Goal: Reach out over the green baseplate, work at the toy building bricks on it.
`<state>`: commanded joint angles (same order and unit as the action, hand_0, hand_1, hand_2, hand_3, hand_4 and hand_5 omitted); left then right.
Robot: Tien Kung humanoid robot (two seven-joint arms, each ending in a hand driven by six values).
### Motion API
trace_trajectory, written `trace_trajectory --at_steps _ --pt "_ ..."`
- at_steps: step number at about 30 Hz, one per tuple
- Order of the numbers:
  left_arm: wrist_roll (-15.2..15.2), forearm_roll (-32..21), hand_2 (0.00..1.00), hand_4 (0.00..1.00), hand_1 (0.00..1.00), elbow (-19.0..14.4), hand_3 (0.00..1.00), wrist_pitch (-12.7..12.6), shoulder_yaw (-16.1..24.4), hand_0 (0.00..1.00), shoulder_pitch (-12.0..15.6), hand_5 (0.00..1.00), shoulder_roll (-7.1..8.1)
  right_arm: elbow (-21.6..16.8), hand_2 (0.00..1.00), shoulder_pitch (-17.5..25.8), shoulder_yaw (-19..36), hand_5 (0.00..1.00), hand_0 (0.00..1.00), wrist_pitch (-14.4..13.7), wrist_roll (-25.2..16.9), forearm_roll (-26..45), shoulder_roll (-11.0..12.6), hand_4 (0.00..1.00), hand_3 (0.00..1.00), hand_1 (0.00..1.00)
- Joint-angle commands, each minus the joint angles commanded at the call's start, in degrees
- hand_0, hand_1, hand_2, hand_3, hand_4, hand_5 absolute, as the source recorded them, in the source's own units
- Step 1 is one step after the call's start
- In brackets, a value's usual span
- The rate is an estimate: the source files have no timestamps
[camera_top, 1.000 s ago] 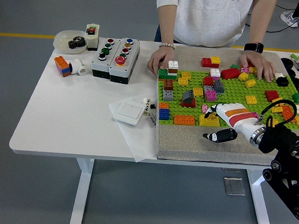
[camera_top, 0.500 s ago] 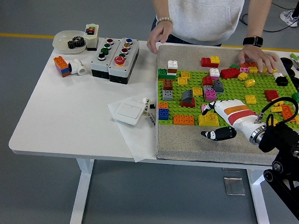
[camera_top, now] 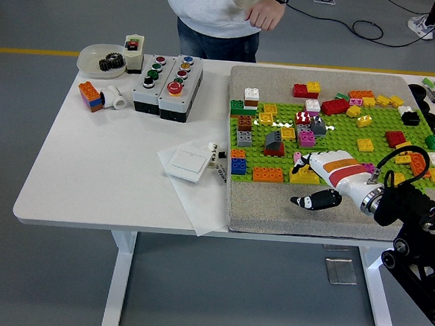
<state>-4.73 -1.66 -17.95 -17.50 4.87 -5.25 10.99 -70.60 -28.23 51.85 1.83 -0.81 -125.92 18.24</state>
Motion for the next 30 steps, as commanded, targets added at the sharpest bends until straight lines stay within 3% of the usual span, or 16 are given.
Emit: trace_trajectory --at_steps 13,30 --pt "0.42 0.97 0.878 0.741 0.874 0.03 0.744 -0.01 0.58 0.866 0.19 0.643 -0.07 1.95 0.696 0.23 -0.5 0.375 0.597 0.09 -0.12 0.3 -0.55 0.889 0.64 0.627" --pt "0.56 1.46 0.878 0.74 0.874 0.04 0.744 0.02 0.82 0.866 0.37 0.644 -0.01 -0.56 0.696 0.48 1.51 0.377 0.598 -0.39 -0.05 -0.23 -0.02 0.889 0.639 0.626"
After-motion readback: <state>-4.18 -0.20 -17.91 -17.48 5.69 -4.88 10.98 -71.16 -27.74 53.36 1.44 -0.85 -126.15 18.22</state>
